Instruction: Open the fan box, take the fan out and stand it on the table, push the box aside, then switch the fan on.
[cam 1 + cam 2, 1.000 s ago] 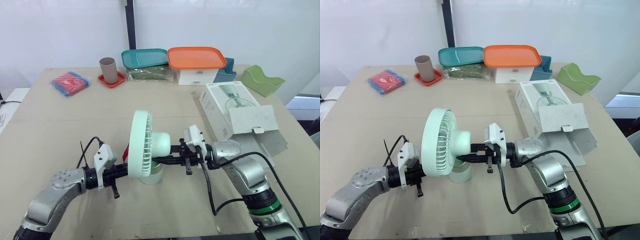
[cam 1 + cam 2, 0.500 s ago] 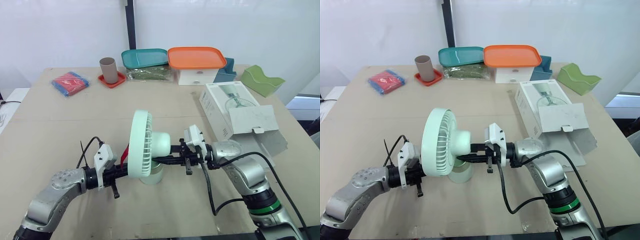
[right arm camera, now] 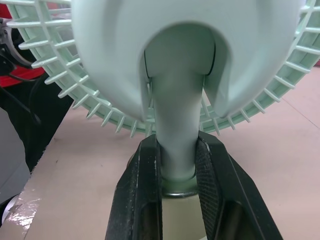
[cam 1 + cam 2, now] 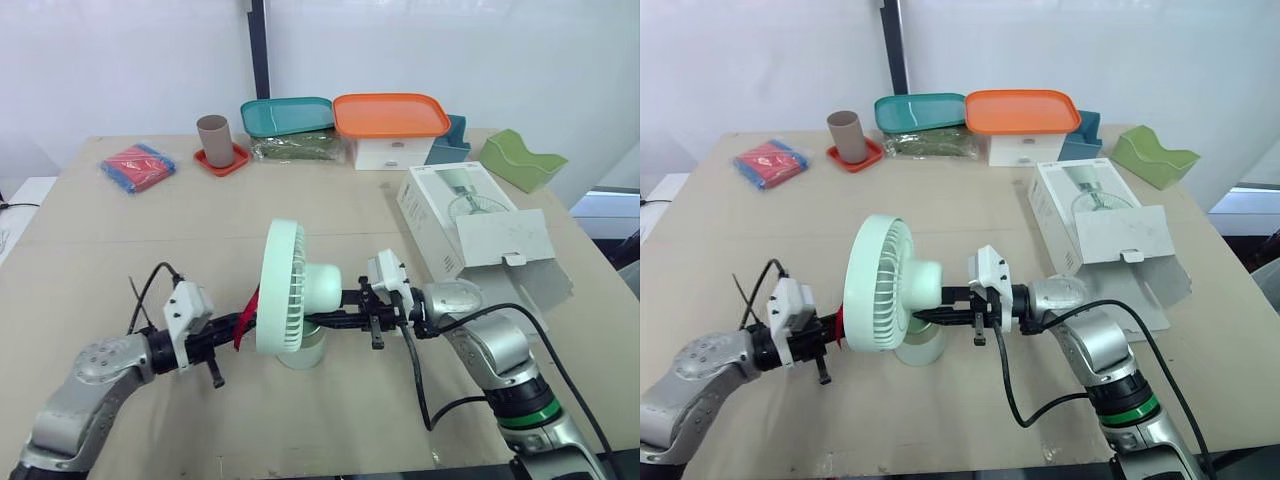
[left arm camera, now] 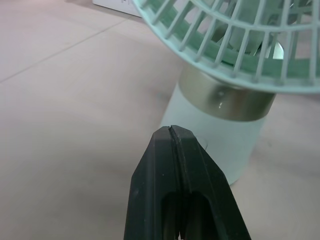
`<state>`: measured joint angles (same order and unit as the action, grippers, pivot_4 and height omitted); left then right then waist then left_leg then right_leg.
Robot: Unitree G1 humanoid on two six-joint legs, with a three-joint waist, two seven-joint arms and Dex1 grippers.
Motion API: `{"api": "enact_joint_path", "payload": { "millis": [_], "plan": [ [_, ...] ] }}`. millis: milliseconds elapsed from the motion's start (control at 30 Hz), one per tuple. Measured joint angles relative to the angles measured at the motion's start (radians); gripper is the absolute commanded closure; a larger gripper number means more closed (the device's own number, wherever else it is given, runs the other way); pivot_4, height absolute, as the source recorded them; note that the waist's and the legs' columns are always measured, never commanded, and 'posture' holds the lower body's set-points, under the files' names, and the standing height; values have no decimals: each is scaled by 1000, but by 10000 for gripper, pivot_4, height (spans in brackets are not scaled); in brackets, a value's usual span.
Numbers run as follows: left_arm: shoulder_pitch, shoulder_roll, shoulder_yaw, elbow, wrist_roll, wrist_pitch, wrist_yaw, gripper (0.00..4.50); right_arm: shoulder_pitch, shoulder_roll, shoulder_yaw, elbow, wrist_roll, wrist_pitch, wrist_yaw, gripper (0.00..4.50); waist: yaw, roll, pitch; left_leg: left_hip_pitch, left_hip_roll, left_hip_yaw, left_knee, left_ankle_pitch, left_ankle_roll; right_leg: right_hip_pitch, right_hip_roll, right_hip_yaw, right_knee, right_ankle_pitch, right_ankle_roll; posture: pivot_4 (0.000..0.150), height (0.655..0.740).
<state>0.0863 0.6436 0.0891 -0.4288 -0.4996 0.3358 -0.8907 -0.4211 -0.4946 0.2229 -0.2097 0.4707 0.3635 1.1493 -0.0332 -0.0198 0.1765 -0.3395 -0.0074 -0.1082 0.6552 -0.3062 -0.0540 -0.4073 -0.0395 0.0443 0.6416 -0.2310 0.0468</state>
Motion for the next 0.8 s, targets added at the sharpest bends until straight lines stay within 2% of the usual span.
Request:
{"api": "enact_joint_path", "payload": {
  "millis": [100, 133, 200, 233, 267, 333, 400, 433, 800],
  "plan": [
    [21, 12, 34, -5, -1, -20, -14, 34255, -14, -1, 0, 9, 1, 7, 4, 41695, 0, 0, 0, 0, 0, 0, 0, 0, 0, 0, 0, 0, 0, 0, 0, 1500, 7400],
    [36, 20, 40, -17, -10, -21, -19, 29584, -17, -2, 0, 13, 1, 7, 6, 41695, -1, 0, 0, 0, 0, 0, 0, 0, 0, 0, 0, 0, 0, 0, 0, 1500, 7400],
    [49, 27, 44, -31, -20, -20, -27, 23333, -21, -2, 0, 18, 3, 7, 7, 41695, -1, 0, 0, -1, 0, 0, 0, 0, 0, 0, 0, 0, 0, 0, 0, 1500, 7400],
    [51, 29, 45, -33, -22, -20, -28, 23333, -21, -2, 0, 18, 3, 7, 7, 41695, -1, 0, 0, -1, 0, 0, 0, 0, 0, 0, 0, 0, 0, 0, 0, 1500, 7400],
    [65, 39, 46, -46, -27, -20, -34, 17040, -22, -2, 0, 19, 3, 7, 8, 41695, -1, 0, 0, 0, 0, 0, 0, 0, 0, 0, 0, 0, 0, 0, 0, 1500, 7400],
    [81, 43, 46, -59, -30, -20, -39, 10005, -23, -2, -1, 20, 3, 7, 9, 41695, -1, 0, 0, 0, 0, 0, 0, 0, 0, 0, 0, 0, 0, 0, 0, 1500, 7400],
    [83, 43, 46, -59, -30, -20, -38, 5087, -27, -3, -1, 24, 3, 8, 10, 41695, -1, 0, 0, 0, 0, 0, 0, 0, 0, 0, 0, 0, 0, 0, 0, 1500, 7400],
    [84, 42, 46, -59, -30, -23, -35, 451, -33, -4, -1, 27, 4, 12, 11, 41695, -1, 0, 0, 0, 0, 0, 0, 0, 0, 0, 0, 0, 0, 0, 0, 1500, 7400],
    [124, 0, 59, -53, 11, -139, -12, 451, -186, -6, -34, 81, 45, 74, 55, 41695, -3, 1, 1, -1, 1, 1, 0, 0, 0, -2, 0, 0, 0, 1, -1, 1500, 7400]
  ]
}}
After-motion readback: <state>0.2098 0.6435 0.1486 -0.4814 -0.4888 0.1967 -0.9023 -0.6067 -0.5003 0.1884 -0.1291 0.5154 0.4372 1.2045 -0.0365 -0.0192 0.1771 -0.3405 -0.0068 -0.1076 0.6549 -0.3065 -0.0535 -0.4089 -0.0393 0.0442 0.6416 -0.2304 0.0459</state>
